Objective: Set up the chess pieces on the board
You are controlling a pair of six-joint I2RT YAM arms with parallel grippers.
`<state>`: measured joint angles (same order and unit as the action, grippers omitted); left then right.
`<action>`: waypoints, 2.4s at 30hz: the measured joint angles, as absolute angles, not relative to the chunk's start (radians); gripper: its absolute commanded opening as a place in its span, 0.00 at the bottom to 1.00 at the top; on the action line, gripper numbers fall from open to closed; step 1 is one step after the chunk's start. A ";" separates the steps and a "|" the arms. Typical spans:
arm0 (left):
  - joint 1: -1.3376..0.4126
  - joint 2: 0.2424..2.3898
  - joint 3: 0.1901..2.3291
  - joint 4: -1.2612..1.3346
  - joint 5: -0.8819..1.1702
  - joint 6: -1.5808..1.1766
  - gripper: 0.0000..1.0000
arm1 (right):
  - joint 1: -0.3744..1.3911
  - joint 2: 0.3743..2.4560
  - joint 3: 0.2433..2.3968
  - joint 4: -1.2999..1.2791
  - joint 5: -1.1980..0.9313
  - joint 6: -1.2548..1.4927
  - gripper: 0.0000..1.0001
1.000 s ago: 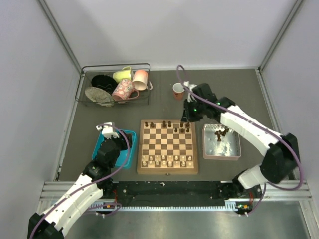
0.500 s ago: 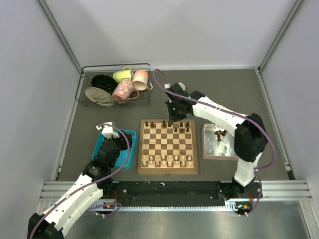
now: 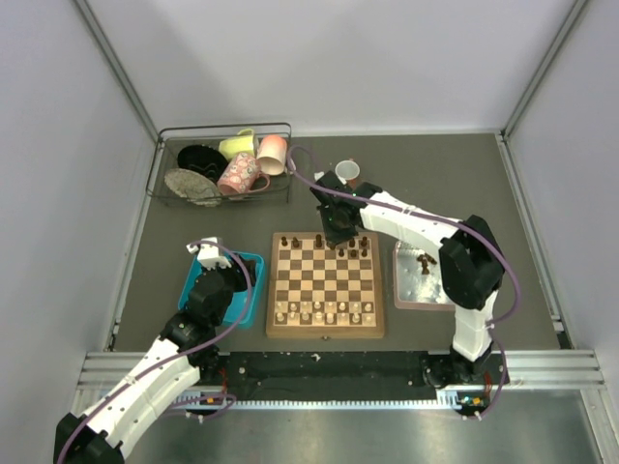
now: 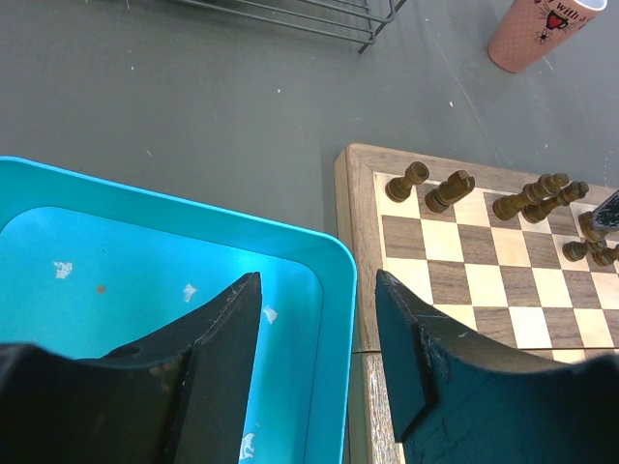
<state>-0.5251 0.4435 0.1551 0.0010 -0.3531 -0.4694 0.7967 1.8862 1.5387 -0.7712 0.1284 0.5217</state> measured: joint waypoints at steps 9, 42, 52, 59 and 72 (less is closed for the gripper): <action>-0.525 0.443 0.155 0.001 -0.353 -0.469 0.56 | 0.808 1.919 1.539 -0.769 0.135 0.534 0.03; -0.525 0.443 0.155 0.001 -0.353 -0.469 0.56 | 0.818 1.950 1.505 -0.723 0.157 0.562 0.10; -0.525 0.443 0.155 0.001 -0.353 -0.469 0.56 | 0.818 1.958 1.503 -0.719 0.156 0.562 0.25; -0.525 0.443 0.155 0.001 -0.353 -0.469 0.56 | 0.818 1.958 1.503 -0.717 0.152 0.562 0.25; -0.525 0.443 0.155 0.001 -0.353 -0.469 0.56 | 0.818 1.958 1.503 -0.696 0.136 0.562 0.25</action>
